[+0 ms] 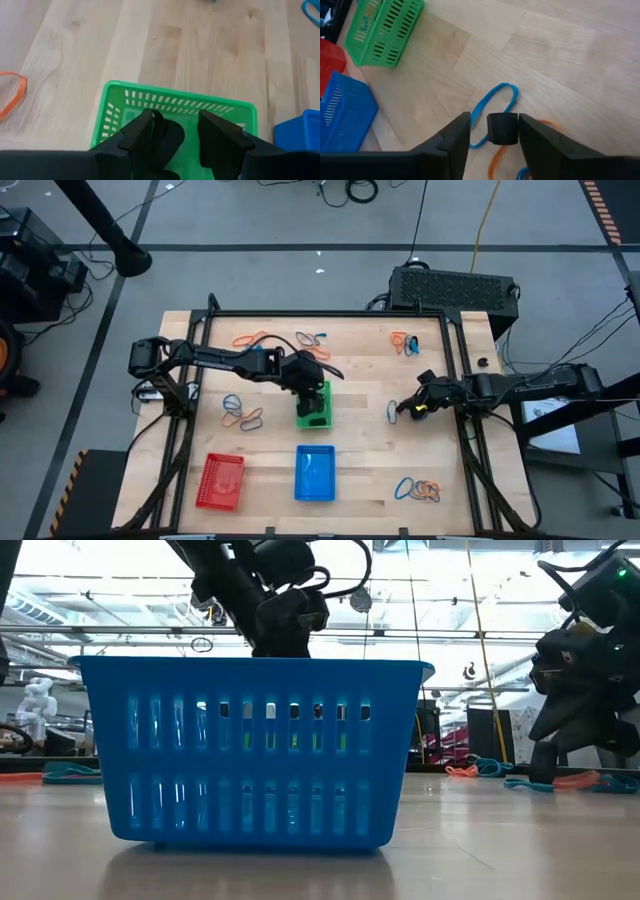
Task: Sort rubber bands into baskets
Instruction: Put the black rubberband into the green bin
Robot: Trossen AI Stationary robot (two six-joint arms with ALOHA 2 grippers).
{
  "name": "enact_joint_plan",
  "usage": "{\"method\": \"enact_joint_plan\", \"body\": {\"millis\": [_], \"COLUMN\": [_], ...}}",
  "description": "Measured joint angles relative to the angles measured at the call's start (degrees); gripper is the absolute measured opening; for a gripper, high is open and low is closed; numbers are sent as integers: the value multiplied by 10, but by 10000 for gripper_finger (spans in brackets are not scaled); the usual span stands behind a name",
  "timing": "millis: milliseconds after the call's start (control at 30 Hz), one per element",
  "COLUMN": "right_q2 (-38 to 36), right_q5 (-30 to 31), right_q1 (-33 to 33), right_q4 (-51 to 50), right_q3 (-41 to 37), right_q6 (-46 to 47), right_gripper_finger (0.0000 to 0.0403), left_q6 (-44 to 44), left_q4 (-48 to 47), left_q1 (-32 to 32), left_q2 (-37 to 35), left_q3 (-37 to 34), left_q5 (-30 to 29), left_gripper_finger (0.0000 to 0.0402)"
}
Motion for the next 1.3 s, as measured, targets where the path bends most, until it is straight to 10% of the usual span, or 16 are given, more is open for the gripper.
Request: {"method": "enact_joint_plan", "body": {"millis": [367, 833, 1300], "right_q2": [0, 5, 88], "right_q5": [-11, 6, -19], "right_q1": [0, -10, -12], "right_q4": [3, 229, 237], "right_q3": [0, 51, 157], "right_q6": [-8, -85, -134], "right_gripper_finger": [12, 1, 0], "left_q6": [-1, -201, -324], "left_q4": [6, 298, 515], "left_q1": [0, 45, 38], "left_q2": [0, 14, 88], "left_q3": [0, 0, 17], "left_q5": [0, 217, 219], "left_gripper_finger": [166, 166, 166]}}
